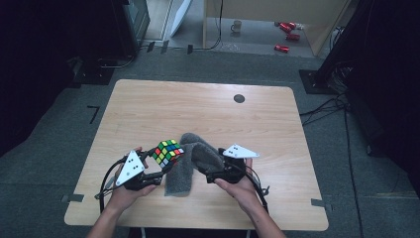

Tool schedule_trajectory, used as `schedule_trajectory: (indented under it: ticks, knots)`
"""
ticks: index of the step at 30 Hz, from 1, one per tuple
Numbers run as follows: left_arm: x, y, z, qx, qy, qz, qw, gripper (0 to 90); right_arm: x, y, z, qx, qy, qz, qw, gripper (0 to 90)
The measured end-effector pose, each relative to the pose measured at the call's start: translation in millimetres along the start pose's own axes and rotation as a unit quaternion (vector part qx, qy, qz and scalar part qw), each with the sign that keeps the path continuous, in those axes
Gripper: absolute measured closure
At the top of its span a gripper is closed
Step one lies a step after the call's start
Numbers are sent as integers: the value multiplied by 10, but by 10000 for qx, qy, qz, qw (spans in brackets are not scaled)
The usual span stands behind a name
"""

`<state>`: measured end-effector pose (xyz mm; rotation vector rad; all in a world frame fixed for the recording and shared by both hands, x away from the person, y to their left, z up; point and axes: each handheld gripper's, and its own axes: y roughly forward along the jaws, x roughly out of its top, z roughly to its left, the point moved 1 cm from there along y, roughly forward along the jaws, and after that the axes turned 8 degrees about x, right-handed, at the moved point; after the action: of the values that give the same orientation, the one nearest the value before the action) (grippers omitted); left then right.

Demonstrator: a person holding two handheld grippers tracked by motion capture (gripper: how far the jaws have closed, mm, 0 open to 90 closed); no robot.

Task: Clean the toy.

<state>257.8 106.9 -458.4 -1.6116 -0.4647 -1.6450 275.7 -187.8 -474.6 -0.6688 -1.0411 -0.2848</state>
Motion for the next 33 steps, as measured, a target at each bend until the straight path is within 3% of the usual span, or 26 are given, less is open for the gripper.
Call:
schedule_trajectory:
  ticks: [1,4,5,14,21,23,24,25,26,27,28,30,33]
  knots:
    - [-19,-40,14,38,-19,31,10000,354,10,97,25,-219,-172,31,9996,0]
    - [-37,-72,25,76,-46,50,9999,354,24,175,34,-360,-244,41,9990,0]
    - [-54,-115,41,136,-55,62,9999,354,34,263,35,-364,-204,22,9991,0]
    - [-107,-238,67,253,-111,116,9995,354,85,453,77,-503,-31,-86,9987,0]
    - [-145,-277,20,212,-79,200,9995,354,-9,677,23,-789,-80,415,9960,0]
    - [-147,-286,21,212,-88,203,9995,354,-34,713,29,-987,-184,542,9935,84]
    - [-146,-292,23,212,-104,202,9995,354,-58,714,62,-1211,-377,539,9905,324]
    - [-144,-291,25,206,-118,196,9995,354,-68,711,73,-1357,-486,549,9880,425]
    - [-144,-291,25,206,-118,196,9995,354,-68,711,73,-1357,-486,549,9880,425]
    - [-141,-289,27,198,-121,189,9996,354,-81,689,73,-1384,-499,536,9877,616]
    - [-138,-284,26,195,-124,181,9996,354,-81,689,73,-1384,-499,536,9877,616]
    - [-130,-268,20,160,-145,169,9996,354,-89,661,47,-1431,-434,537,9873,739]
    - [-113,-230,4,94,-124,157,9998,354,-79,570,-9,-1426,-290,393,9886,817]
